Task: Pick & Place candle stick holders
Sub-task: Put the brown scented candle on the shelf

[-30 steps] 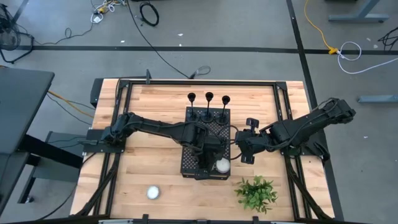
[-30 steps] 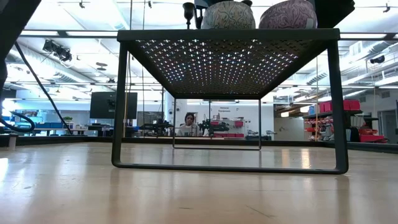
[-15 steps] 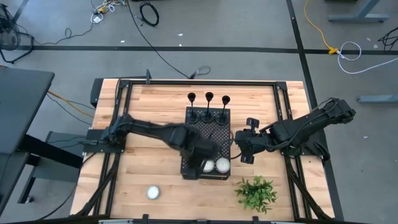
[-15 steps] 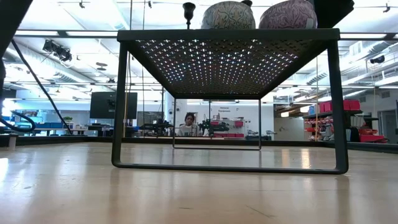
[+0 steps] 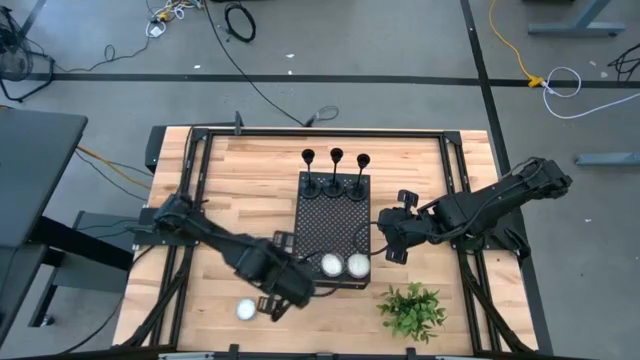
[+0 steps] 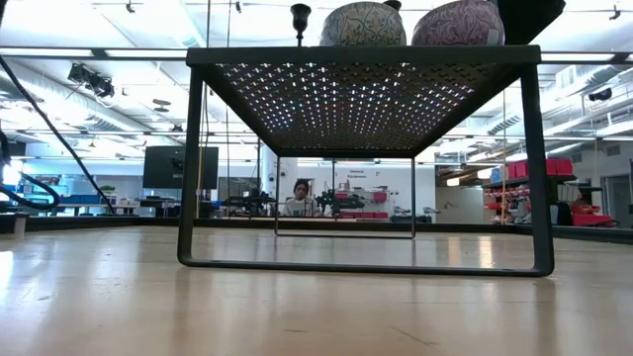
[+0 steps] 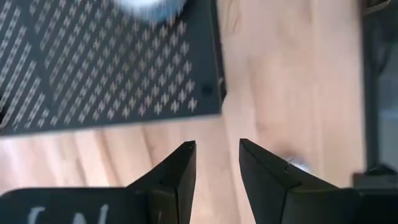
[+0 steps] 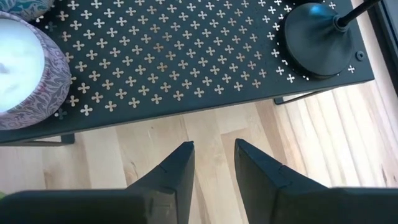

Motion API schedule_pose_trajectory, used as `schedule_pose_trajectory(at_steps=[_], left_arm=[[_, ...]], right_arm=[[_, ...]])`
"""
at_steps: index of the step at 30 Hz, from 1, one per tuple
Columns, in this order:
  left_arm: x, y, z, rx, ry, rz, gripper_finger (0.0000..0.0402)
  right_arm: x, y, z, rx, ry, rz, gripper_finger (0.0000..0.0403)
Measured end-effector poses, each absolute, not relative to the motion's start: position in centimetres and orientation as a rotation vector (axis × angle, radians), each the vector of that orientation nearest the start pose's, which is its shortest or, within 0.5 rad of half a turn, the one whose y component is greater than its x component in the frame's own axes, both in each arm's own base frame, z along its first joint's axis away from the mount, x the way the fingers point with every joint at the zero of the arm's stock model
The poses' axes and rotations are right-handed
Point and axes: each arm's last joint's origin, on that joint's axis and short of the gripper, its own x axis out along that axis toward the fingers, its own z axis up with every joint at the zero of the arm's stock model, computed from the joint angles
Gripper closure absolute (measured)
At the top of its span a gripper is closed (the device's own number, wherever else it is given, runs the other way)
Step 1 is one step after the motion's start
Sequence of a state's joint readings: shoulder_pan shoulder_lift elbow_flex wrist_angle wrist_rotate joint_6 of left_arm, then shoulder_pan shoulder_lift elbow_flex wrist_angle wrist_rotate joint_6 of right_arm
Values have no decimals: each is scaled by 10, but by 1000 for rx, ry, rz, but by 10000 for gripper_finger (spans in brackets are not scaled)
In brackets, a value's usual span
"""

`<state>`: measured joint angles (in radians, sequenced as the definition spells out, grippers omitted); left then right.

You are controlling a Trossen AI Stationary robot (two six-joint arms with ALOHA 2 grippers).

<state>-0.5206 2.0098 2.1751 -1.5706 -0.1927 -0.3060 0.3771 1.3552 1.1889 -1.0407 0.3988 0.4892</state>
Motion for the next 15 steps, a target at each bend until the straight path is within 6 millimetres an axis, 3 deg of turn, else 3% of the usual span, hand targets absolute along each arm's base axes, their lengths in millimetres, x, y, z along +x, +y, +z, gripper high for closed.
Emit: schedule_pose_trajectory(at_steps=[8, 15], left_arm=[[280, -187, 323, 286, 1342, 119, 275], [237, -183, 298, 123, 1223, 103, 275]], right_arm=[[236, 82, 292, -1, 1075, -264, 289], [236, 82, 292, 18, 1070, -276, 289]])
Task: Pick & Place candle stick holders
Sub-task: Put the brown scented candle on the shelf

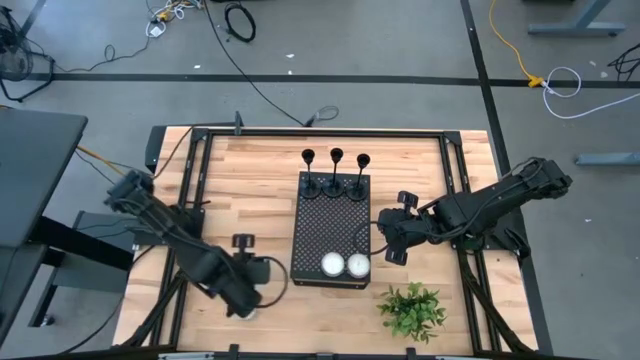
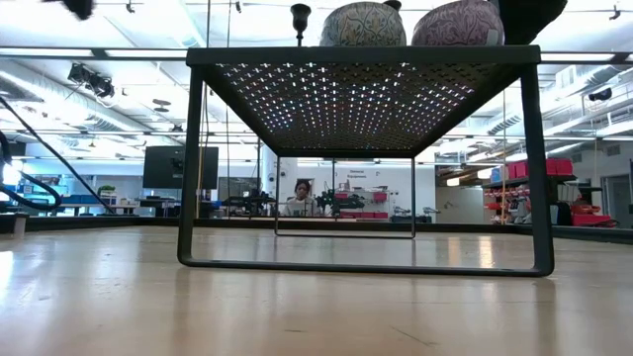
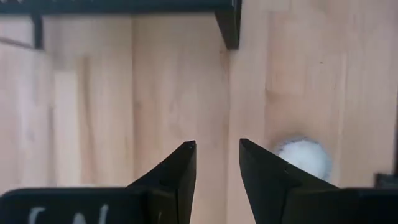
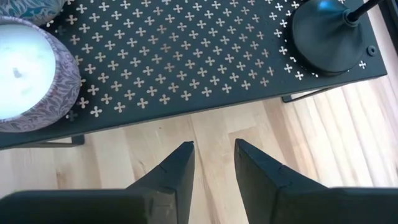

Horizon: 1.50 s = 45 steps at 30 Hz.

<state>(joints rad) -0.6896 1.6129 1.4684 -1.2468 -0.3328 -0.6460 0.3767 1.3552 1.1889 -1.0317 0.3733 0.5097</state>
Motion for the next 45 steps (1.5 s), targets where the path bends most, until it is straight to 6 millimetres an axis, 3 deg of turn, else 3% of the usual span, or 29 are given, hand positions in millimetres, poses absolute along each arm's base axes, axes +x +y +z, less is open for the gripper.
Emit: schedule_pose_trajectory(at_steps=[9, 17, 45], left_arm=[[189, -184, 252, -6, 1357, 174, 275], [168, -191, 209, -168, 1428, 186, 275], [182, -210, 209, -344, 1273, 42, 276]], right_arm=[[236, 82, 292, 19, 1062, -285, 289], [237, 81, 292, -17, 1050, -293, 289], [241, 83, 294, -29, 1011, -263, 289]])
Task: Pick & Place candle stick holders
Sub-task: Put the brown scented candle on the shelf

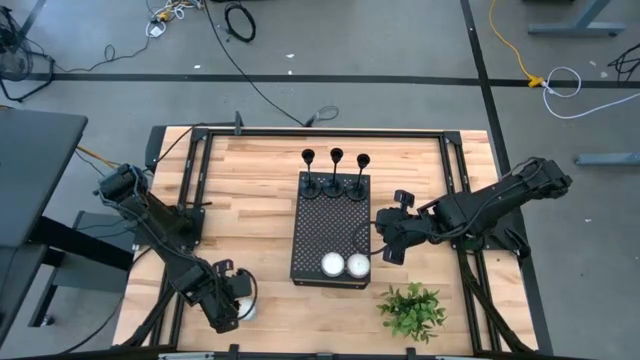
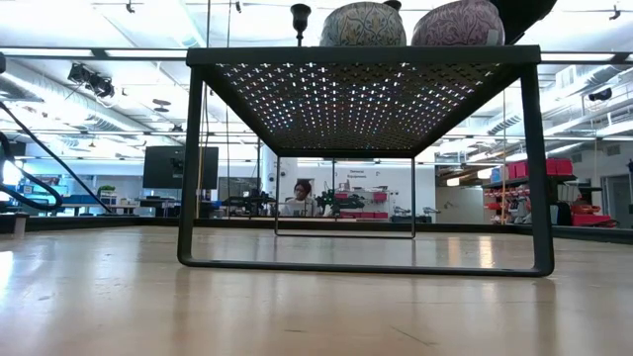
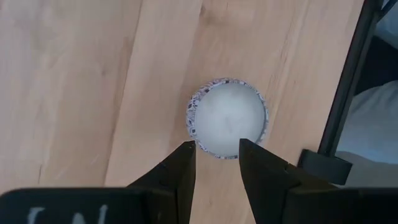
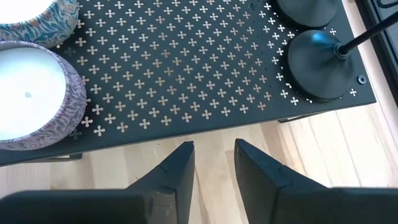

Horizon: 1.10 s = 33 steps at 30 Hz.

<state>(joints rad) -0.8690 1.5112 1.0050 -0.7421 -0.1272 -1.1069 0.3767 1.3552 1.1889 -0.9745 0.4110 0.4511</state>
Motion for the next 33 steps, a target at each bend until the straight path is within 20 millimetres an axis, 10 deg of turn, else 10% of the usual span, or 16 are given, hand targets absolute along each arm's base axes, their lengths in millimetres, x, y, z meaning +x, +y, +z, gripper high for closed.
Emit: schedule_pose_trajectory(at_steps=[33], left_arm=[[191, -216, 185, -346, 1341, 113, 276]], right_arm=[[243, 84, 296, -27, 984, -249, 289]])
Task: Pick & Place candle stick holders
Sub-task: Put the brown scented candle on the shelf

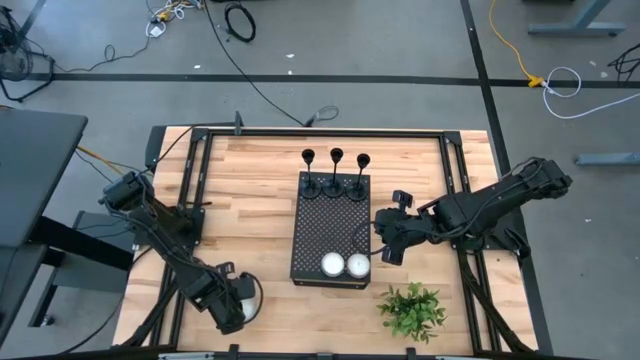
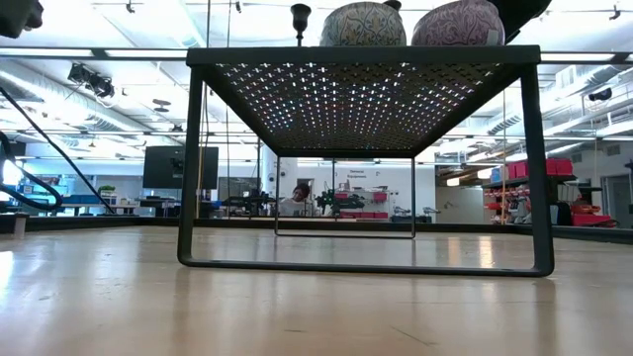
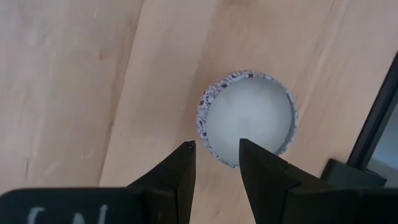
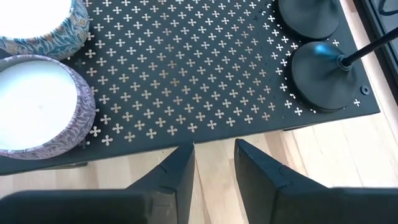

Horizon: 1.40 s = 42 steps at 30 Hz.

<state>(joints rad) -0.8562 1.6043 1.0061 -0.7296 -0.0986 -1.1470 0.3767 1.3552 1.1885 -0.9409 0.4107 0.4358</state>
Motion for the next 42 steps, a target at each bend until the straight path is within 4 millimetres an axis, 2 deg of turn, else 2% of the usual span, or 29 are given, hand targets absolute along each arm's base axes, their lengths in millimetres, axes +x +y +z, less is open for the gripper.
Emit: schedule_pose_trajectory(at_steps=[6, 20, 24, 31, 42], left_arm=[[192, -216, 184, -392, 1339, 156, 276], [197, -221, 167, -410, 1378, 209, 280], [197, -222, 162, -410, 1411, 211, 305], [198, -221, 161, -414, 1423, 210, 389], [199, -220, 161, -413, 1417, 215, 396]], right_arm=[[243, 84, 295, -28, 984, -248, 289], [244, 84, 296, -28, 978, -245, 289], [244, 84, 296, -28, 978, -245, 289], [245, 85, 296, -26, 968, -241, 289], [245, 85, 297, -28, 965, -239, 289]])
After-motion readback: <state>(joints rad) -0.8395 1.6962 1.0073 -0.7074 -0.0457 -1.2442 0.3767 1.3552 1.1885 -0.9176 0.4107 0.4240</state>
